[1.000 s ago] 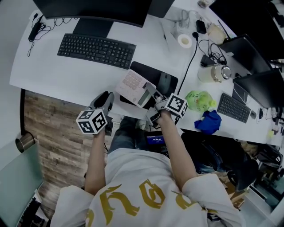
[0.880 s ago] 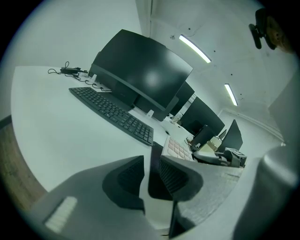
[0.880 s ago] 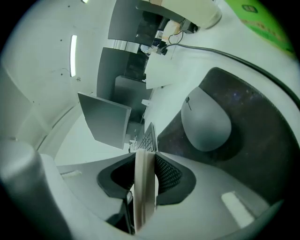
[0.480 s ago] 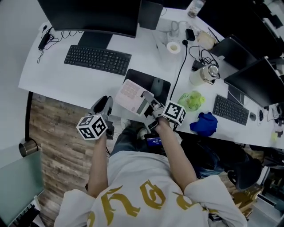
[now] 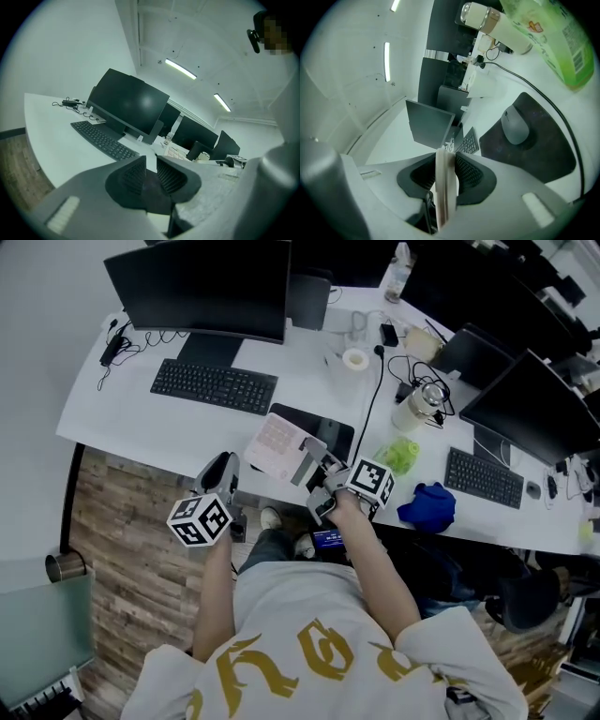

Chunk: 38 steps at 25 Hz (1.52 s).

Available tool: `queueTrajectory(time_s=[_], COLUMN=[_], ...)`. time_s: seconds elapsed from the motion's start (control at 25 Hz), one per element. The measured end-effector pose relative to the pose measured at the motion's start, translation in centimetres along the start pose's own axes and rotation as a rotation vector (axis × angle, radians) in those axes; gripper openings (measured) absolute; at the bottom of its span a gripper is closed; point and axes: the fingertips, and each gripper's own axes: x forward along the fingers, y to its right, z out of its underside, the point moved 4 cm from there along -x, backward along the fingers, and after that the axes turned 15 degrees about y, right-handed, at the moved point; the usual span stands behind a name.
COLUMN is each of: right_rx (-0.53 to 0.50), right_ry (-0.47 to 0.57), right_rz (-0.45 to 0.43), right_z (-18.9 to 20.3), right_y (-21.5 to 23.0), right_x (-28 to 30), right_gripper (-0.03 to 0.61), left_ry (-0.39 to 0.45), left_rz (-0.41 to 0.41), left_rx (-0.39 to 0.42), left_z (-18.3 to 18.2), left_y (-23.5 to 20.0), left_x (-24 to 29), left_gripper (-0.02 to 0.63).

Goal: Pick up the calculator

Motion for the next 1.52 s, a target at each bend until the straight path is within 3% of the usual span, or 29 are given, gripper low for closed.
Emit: queueTrajectory(time_s=[0.28,0.76,1.52], right_rx=[0.0,0.0,0.007], right_ry=[0.014,0.033,0.065], right_rz=[-0.022,-0.014,-0.003], right_z=[-0.6,-1.3,-2.4], right_y=[-1.0,-1.0,-0.2], right_x=[-0.6,-1.5,-1.7], right_gripper=[0.121,0.123,0.123], left_ry=[0.035,0.009,0.004], left_rz=[0.008,0.037,0.015], left_rx=[0.01,0.019,0.019], left_z=[-0.8,-0.8,-0.2], left_y=[1.0,1.9,1.1], left_x=[-0.5,0.6,0.0], left_gripper=[0.061,0.061,0.052])
